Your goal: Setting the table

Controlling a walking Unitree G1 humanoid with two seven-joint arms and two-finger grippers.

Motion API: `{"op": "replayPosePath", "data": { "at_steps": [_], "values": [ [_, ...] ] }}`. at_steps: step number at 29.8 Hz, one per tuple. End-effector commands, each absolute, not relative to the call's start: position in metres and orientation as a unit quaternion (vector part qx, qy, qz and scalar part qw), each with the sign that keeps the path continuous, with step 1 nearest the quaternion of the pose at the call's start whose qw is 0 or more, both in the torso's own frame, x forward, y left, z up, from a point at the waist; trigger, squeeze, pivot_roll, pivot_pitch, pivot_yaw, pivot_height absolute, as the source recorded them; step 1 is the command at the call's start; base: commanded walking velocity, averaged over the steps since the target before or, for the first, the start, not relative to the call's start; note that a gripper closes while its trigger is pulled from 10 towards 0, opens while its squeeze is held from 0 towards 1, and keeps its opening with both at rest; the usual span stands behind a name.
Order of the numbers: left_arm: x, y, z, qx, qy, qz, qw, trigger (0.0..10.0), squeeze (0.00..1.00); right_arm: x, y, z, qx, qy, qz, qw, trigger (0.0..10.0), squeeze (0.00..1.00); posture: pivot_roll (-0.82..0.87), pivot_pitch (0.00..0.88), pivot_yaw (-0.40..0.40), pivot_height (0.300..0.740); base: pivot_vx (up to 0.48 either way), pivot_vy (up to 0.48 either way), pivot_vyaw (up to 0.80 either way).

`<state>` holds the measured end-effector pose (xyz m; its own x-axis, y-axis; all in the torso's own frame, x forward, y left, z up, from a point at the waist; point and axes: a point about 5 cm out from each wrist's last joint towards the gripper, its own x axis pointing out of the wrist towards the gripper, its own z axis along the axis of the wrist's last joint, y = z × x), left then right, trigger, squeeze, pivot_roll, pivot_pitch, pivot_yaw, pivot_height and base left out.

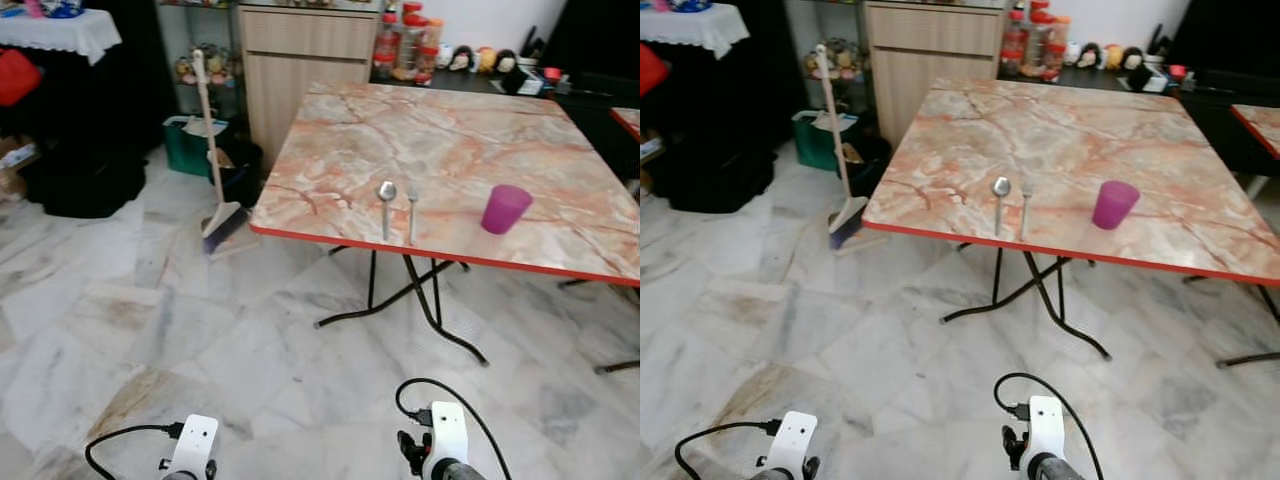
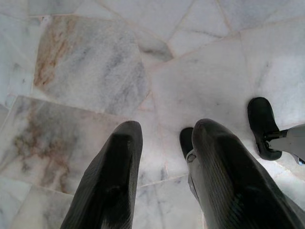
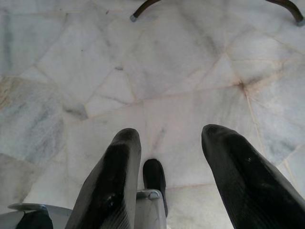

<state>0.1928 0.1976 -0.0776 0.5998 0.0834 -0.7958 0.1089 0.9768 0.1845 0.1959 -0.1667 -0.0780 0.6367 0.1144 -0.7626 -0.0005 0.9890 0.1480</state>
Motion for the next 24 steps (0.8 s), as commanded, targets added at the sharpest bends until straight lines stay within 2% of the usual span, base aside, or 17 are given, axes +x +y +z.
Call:
{"op": "replayPosePath", "data": {
  "at_steps": [1,3,24],
  "values": [
    [0.1944,0.1976,-0.0769,0.102,0.446,0.004,0.889,10.0,0.0,0.1983,-0.1688,-0.0767,0.064,0.425,0.03,0.903,10.0,0.0,0.07,0.06,-0.07,0.74,0.0,0.0,-0.71],
    [0.1945,0.1979,-0.0767,0.103,0.445,0.007,0.89,10.0,0.0,0.1983,-0.1695,-0.0767,0.061,0.425,0.03,0.903,10.0,0.0,0.07,0.065,-0.071,0.74,0.0,0.0,-0.7],
    [0.1929,0.1959,-0.078,0.101,0.448,0.009,0.888,10.0,0.0,0.1983,-0.1757,-0.0765,0.059,0.426,0.009,0.903,10.0,0.0,0.05,0.086,-0.076,0.74,0.0,-0.336,-0.03]
  ]
}}
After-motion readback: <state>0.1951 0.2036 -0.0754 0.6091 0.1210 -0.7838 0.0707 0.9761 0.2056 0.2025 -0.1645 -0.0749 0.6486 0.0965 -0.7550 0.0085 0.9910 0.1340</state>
